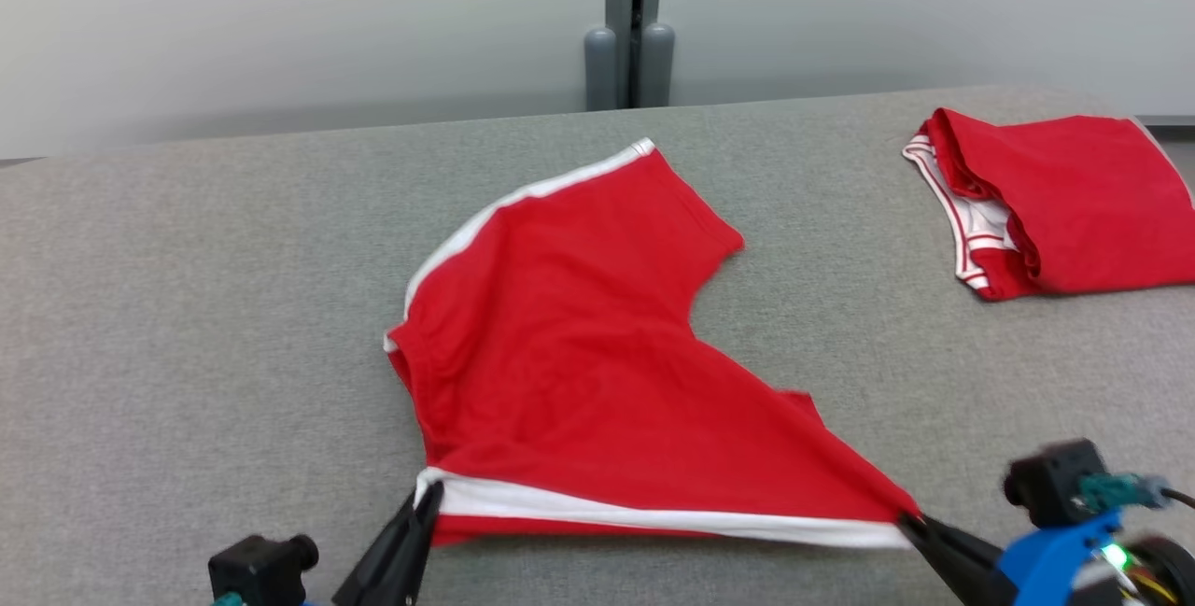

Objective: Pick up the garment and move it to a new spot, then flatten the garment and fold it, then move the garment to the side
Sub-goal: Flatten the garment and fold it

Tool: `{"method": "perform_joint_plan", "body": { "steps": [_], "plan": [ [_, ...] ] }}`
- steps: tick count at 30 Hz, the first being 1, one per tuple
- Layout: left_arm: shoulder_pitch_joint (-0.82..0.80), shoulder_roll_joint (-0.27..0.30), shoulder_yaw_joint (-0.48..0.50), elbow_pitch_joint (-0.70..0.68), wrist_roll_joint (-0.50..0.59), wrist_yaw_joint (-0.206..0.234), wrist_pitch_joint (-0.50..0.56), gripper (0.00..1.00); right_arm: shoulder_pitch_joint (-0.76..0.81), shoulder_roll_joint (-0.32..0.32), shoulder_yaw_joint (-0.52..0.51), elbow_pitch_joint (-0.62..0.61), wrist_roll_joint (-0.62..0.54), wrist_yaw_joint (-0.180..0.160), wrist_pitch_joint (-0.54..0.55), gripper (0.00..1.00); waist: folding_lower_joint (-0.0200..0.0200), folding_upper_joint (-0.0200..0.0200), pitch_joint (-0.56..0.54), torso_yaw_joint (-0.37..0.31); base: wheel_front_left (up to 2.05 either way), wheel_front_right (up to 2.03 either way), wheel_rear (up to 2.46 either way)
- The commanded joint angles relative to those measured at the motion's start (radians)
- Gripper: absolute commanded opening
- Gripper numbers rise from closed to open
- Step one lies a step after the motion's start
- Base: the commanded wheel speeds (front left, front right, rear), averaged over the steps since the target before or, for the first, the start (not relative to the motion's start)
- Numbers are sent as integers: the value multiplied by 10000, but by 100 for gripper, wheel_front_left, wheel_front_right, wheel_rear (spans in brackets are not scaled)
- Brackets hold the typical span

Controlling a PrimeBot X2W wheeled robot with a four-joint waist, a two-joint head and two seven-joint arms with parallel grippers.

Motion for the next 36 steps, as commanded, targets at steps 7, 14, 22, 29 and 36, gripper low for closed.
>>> {"method": "perform_joint_plan", "body": {
  "steps": [7, 14, 22, 29, 36],
  "plan": [
    [1391, 669, 12, -1992, -480, 773, 1095, 0, 1936, 1449, -1378, -2742, -923, 3, 2459, 0, 2, 2, -98, 441, 0, 0, 0],
    [853, 485, 89, -2398, -300, 920, 993, 0, 837, 1164, -1351, -3022, -1428, 3, 2020, 0, 2, 2, -122, 675, 0, 0, 0],
    [-797, -224, 146, -1431, -77, 1034, 897, 0, -1335, 169, -827, -1411, -1118, 3, 1059, 0, 2, 2, 245, 876, 0, 0, 0],
    [-2565, -962, 440, 97, -153, 1054, 671, 0, -4306, -857, 322, 657, -628, 2, 382, 0, 2, 2, 1111, 1109, 0, 0, 0],
    [-4002, -1696, 472, 1581, -54, 1217, 419, 0, -7249, -1641, 2024, 2788, -144, 3, -593, 0, 2, 2, 2004, 1531, 0, 0, 0]
  ]
}}
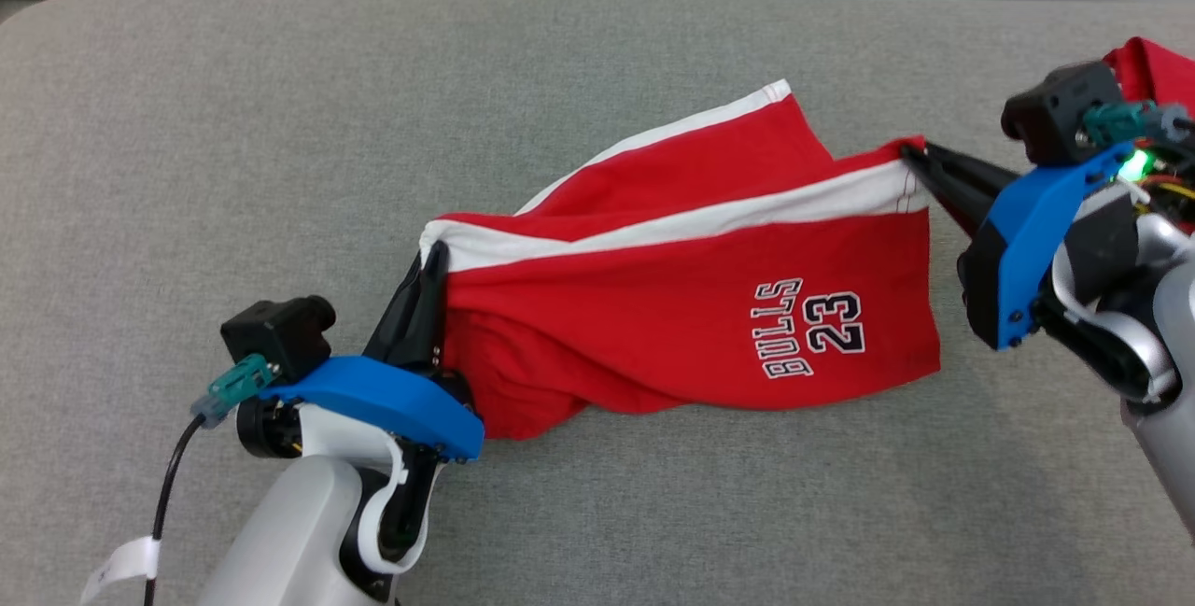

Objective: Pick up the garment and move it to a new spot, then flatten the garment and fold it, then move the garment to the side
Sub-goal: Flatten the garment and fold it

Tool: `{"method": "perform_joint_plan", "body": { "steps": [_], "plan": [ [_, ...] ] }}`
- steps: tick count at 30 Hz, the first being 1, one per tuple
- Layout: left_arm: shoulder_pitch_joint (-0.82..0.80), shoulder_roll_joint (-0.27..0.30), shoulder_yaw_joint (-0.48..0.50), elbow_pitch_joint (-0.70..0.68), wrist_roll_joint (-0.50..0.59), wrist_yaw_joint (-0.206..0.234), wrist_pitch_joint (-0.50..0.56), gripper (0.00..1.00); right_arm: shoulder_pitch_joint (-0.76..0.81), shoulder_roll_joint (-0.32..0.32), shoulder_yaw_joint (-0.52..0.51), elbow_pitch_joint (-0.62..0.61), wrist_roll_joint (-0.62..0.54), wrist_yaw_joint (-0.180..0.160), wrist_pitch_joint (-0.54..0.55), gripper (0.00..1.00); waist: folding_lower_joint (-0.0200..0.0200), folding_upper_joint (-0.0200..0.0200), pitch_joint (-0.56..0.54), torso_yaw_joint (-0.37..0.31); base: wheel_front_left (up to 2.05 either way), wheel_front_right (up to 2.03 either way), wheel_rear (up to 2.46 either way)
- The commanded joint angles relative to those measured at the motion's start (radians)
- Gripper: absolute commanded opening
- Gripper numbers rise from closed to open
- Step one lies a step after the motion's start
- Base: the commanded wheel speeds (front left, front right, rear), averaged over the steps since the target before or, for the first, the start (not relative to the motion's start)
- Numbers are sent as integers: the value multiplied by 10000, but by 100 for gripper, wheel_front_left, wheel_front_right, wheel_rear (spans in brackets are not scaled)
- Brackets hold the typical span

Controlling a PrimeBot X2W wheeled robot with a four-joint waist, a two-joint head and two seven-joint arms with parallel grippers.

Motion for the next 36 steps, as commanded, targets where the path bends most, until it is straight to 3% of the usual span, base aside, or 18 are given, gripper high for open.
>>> {"method": "perform_joint_plan", "body": {
  "steps": [1, 10, 15, 16, 17, 18, 30, 36],
  "plan": [
    [-242, -27, -2, 81, 49, 33, -40, 0, -264, -98, 53, 151, 29, 0, -80, 0, -3, -2, 285, 282, 0, 0, 0],
    [-1107, -723, 41, 1363, 159, 416, -406, 0, -2754, -168, 1656, 2770, 462, 0, -1577, 0, -3, -2, 878, 881, 0, 0, 0],
    [-1409, -879, -69, 1826, 224, 353, -546, 0, -3568, 64, 2335, 4104, 761, 0, -2160, 0, -3, -2, 1052, 1090, 0, 0, 0],
    [-1480, -916, -75, 1896, 225, 351, -575, 25, -3693, 99, 2448, 4336, 813, 0, -2270, 0, -3, -2, 1077, 1121, 0, 0, 0],
    [-1526, -941, -104, 1964, 233, 336, -585, 36, -3790, 138, 2557, 4548, 877, 0, -2376, 0, -3, -2, 1098, 1146, 0, 0, 0],
    [-1625, -995, -173, 2102, 246, 264, -607, 100, -3940, 205, 2779, 4948, 1035, 0, -2557, 100, -3, -2, 1121, 1174, 0, 0, 0],
    [-952, -756, -451, 2064, 389, -109, -1080, 100, -3758, 102, 3859, 5663, 2186, 0, -3412, 100, -3, -2, 433, 978, 0, 0, 0],
    [-158, -318, -644, 1685, 1162, 41, -1672, 100, -3005, 2, 3615, 6008, 2450, 0, -3940, 100, -3, -2, -107, 918, 0, 0, 0]
  ]
}}
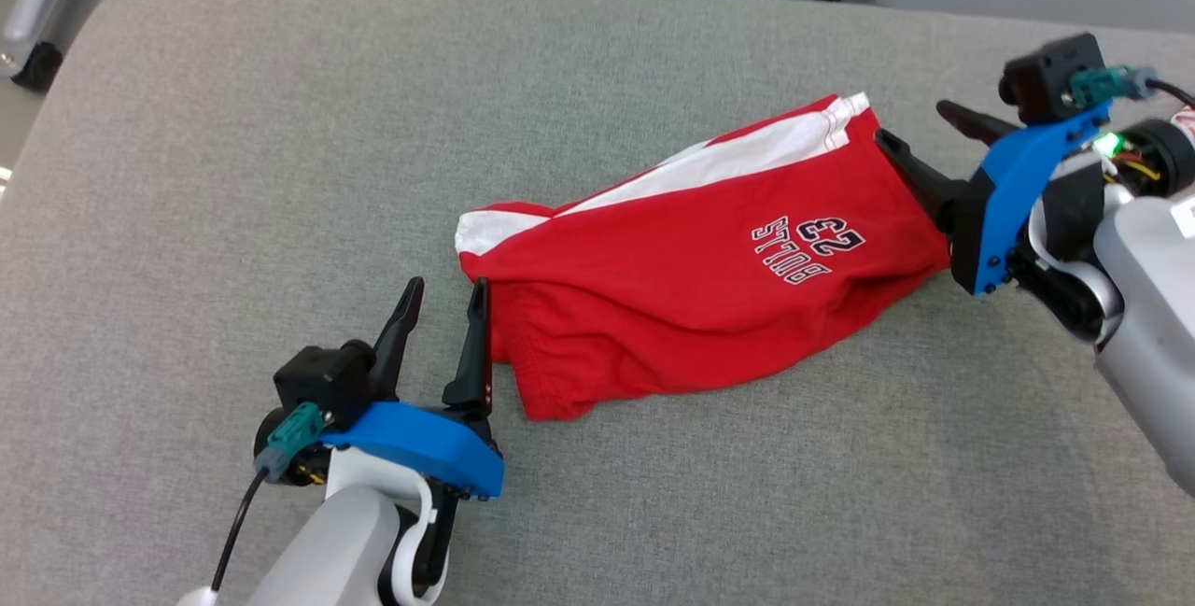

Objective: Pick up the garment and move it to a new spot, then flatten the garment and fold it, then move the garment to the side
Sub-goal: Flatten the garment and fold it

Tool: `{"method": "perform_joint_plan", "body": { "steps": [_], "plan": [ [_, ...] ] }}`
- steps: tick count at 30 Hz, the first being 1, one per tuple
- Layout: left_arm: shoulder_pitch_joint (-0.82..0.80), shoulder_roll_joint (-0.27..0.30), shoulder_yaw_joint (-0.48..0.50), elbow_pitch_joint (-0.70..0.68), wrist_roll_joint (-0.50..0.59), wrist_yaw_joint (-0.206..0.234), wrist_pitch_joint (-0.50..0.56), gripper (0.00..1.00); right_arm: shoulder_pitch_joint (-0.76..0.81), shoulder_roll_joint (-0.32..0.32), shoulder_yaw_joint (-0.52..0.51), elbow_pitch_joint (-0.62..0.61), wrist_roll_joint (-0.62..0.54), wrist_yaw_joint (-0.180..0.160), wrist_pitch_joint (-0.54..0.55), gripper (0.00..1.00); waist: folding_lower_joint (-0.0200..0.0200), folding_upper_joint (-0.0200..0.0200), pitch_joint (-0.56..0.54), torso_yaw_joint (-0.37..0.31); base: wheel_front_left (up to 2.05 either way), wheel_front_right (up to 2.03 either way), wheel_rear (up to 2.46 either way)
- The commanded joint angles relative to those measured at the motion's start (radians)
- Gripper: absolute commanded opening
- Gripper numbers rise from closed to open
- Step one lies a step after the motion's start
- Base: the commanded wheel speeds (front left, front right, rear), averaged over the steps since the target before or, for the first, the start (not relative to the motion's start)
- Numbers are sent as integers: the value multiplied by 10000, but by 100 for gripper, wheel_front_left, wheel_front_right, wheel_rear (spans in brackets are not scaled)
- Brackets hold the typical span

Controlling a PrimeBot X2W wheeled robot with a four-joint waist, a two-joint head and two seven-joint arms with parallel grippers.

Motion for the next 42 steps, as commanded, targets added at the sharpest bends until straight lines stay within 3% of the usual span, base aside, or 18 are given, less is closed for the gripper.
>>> {"method": "perform_joint_plan", "body": {
  "steps": [1, 8, 16, 25, 32, 33, 34, 35, 42],
  "plan": [
    [197, 133, 29, -171, 339, 60, -172, 100, 327, 57, -191, 132, 131, 4, -279, 100, 2, -1, -212, -55, 0, 0, 0],
    [700, 65, 1065, -1289, 2140, 106, -292, 100, 916, 301, -837, 727, 225, 4, -695, 100, 2, -1, -372, 71, 0, 0, 0],
    [1218, -410, 2412, -1984, 3930, -272, -298, 100, 876, 1113, -1733, 1870, 449, 4, -856, 100, 2, -1, -104, 229, 0, 0, 0],
    [1452, -866, 3262, -2142, 4568, -806, -300, 100, 310, 1674, -2418, 3578, -116, 5, -945, 100, 2, -1, 230, 576, 0, 0, 0],
    [1486, -1106, 3745, -2054, 4846, -1133, -300, 100, 31, 2500, -2528, 5020, -718, 16, -515, 100, 2, -1, 338, 726, 0, 0, 0],
    [1476, -1123, 3792, -2038, 4871, -1167, -300, 100, 55, 2606, -2433, 5061, -773, 17, -436, 78, 2, -1, 342, 725, 0, 0, 0],
    [1468, -1135, 3833, -2019, 4885, -1203, -301, 100, 72, 2691, -2398, 5083, -787, 22, -408, 29, 2, -1, 343, 715, 0, 0, 0],
    [1453, -1151, 3874, -1992, 4892, -1227, -301, 100, 91, 2761, -2362, 5066, -810, 25, -408, 0, 2, -1, 340, 700, 0, 0, 0],
    [1551, -1220, 4007, -1808, 4979, -1335, -301, 100, 275, 2509, -2598, 5080, -795, 2, -1097, 0, 2, -1, 66, 515, 0, 0, 0]
  ]
}}
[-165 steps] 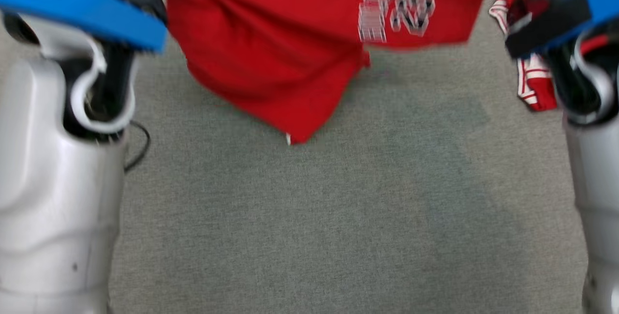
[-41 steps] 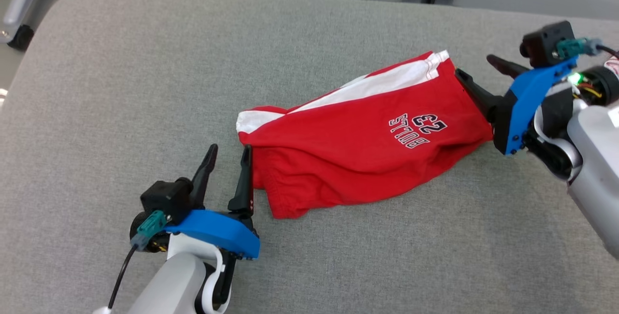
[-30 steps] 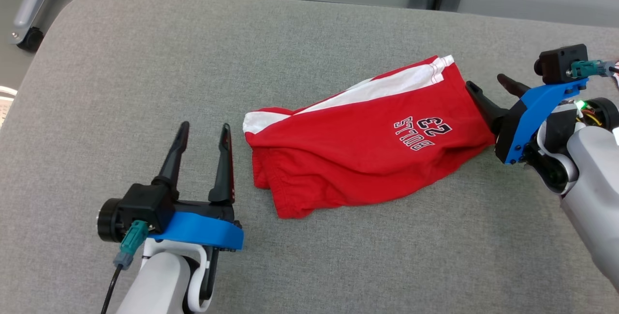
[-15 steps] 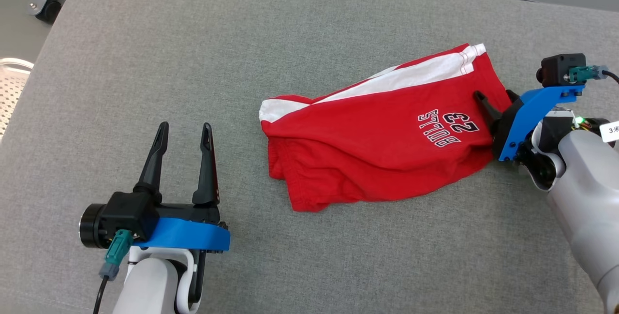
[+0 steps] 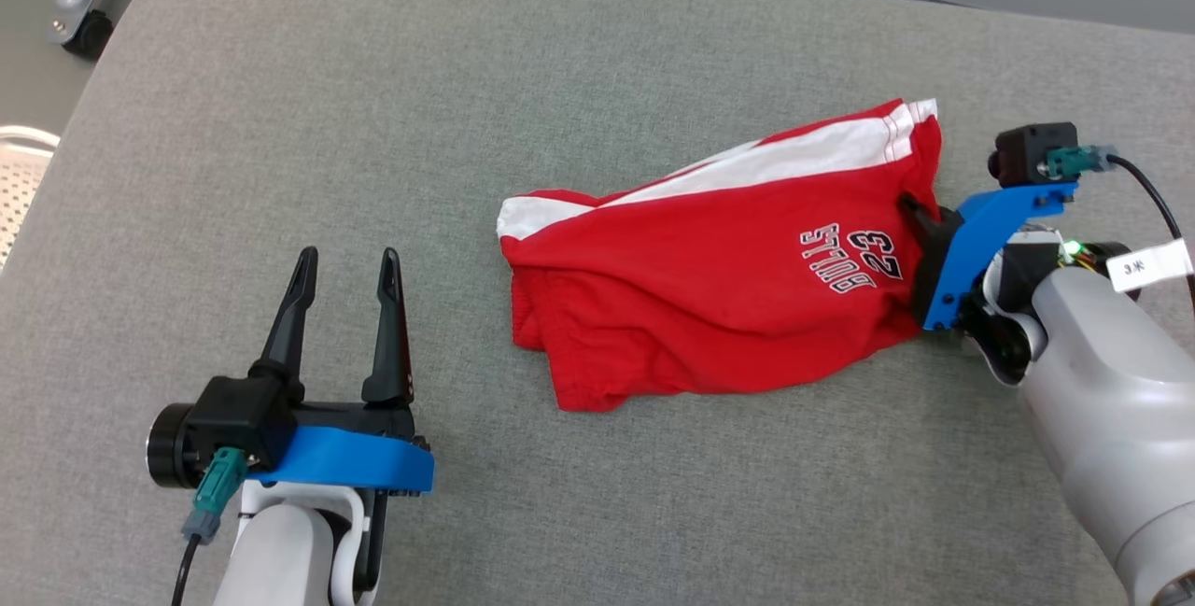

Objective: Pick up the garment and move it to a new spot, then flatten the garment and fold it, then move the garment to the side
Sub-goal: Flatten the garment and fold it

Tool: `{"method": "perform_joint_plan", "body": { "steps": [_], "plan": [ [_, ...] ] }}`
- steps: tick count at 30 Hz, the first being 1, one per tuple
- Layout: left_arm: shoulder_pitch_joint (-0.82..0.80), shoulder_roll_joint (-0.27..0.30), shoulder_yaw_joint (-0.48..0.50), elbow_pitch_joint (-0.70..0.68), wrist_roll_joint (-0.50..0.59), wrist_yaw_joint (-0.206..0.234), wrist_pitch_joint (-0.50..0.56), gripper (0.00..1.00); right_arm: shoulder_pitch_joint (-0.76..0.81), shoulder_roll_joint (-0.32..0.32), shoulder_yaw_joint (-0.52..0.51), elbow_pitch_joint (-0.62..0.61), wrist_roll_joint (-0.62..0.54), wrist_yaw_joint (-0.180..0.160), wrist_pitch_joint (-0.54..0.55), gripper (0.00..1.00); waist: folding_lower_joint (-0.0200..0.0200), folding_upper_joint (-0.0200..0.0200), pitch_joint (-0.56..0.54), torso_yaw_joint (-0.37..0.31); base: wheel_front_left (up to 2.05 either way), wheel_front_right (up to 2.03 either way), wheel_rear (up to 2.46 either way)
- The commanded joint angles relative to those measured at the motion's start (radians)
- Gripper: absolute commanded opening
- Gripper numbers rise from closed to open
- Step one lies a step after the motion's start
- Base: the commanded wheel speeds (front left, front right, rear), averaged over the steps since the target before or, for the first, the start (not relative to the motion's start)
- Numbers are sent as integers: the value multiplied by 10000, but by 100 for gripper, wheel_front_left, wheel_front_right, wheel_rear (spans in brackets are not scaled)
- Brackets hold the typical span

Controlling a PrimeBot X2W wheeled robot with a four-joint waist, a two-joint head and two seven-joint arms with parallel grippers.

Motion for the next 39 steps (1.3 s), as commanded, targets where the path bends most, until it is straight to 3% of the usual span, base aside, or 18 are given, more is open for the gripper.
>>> {"method": "perform_joint_plan", "body": {
  "steps": [1, 15, 19, 25, 31, 39],
  "plan": [
    [135, -27, 54, 26, 49, -33, -44, 100, 307, -177, -93, 181, -62, -5, -154, 0, -1, -1, -148, -113, 0, 0, 0],
    [662, -43, 211, 116, 287, -224, -44, 100, 425, -1385, -1089, 1010, -807, 0, -1638, 0, -1, -1, -1085, -839, 0, 0, 0],
    [668, -44, 159, 136, 277, -261, -44, 100, 261, -1359, -1285, 1175, -1200, 0, -1687, 0, -1, -1, -1220, -864, 0, 0, 0],
    [719, -47, 132, 128, 272, -298, -44, 100, -146, -275, -1180, 1239, -1832, 1, -1541, 0, -1, -1, -1403, -789, 0, 0, 0],
    [702, -48, 51, 202, 234, -332, -45, 100, -483, 1251, -922, 1125, -2254, 0, -1086, 0, -1, -1, -1539, -557, 0, 0, 0],
    [704, -49, -202, 317, 112, -341, -45, 100, -90, 1920, -659, 1157, -2438, 0, -297, 0, -1, -1, -1636, -153, 0, 0, 0]
  ]
}}
